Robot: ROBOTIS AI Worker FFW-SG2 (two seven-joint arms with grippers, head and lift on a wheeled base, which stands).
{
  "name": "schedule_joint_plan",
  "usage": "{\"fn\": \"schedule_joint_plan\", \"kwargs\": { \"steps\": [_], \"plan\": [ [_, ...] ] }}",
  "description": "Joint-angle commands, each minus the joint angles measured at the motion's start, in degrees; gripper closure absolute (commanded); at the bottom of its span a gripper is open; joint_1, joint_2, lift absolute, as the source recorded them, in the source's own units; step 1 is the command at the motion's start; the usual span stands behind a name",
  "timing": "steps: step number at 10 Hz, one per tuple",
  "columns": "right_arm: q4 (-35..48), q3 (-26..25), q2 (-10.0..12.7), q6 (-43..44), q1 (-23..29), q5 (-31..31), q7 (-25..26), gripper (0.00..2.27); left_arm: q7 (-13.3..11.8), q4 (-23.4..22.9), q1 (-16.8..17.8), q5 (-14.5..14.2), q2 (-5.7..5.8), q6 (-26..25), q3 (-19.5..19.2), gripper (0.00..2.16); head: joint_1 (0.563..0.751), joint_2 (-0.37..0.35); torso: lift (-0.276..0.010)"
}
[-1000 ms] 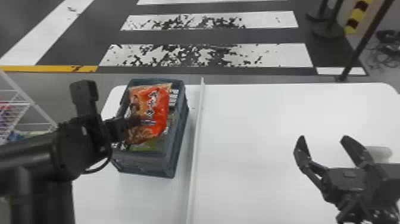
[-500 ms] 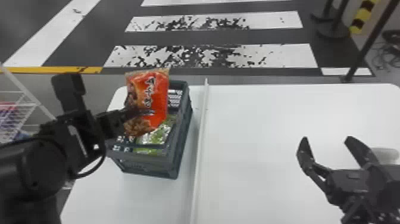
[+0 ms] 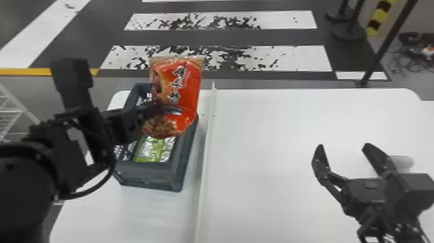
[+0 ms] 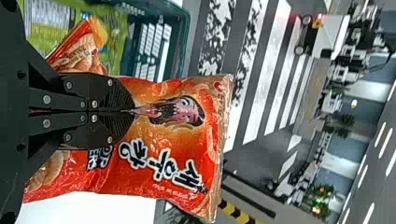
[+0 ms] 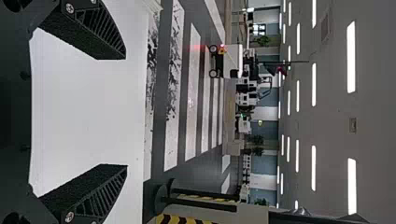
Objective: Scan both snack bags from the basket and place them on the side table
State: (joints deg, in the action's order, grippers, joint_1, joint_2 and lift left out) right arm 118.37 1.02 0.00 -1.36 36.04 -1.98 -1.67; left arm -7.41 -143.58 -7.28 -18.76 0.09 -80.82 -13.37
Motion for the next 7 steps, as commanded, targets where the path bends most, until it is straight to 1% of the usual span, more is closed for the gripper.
{"fn": "schedule_joint_plan", "kwargs": {
  "steps": [1, 2, 3, 4, 5, 6, 7],
  "plan": [
    [0.0, -0.5, 0.1, 0.0, 0.0, 0.0, 0.0, 0.1, 1.7, 1.9, 0.4, 0.3, -0.24, 0.2, 7.3, 2.14, 0.695, 0.03, -0.074],
    [0.0, -1.1, 0.1, 0.2, 0.1, 0.0, 0.0, 0.1, 2.0, 5.9, 1.1, 0.4, -0.24, 1.4, 12.1, 2.14, 0.695, -0.018, -0.074],
    [0.0, -1.6, 0.1, 0.2, 0.2, 0.3, 0.1, 0.1, 2.7, 10.4, 1.5, 1.5, -0.24, 4.2, 17.2, 2.14, 0.695, -0.082, -0.074],
    [0.0, -2.0, 0.1, 0.2, 0.2, 0.6, 0.1, 0.1, 3.6, 15.4, 1.5, 1.4, -0.24, 10.5, 21.5, 2.14, 0.695, -0.142, -0.074],
    [0.0, -2.3, 0.1, 0.2, 0.2, 0.7, 0.8, 0.1, 4.0, 20.2, 1.5, 1.5, -0.24, 15.8, 25.1, 2.14, 0.695, -0.173, -0.074],
    [0.0, -2.4, 0.1, 0.0, 0.1, 0.8, 0.9, 0.1, 4.4, 24.5, 1.5, 1.4, -0.24, 21.4, 28.1, 2.14, 0.695, -0.229, -0.074],
    [-0.1, -2.5, 0.1, -0.2, 0.0, 1.0, 1.2, 0.1, 2.9, 28.3, 2.0, 0.8, -0.24, 23.7, 30.0, 2.04, 0.695, -0.275, -0.074]
  ]
}}
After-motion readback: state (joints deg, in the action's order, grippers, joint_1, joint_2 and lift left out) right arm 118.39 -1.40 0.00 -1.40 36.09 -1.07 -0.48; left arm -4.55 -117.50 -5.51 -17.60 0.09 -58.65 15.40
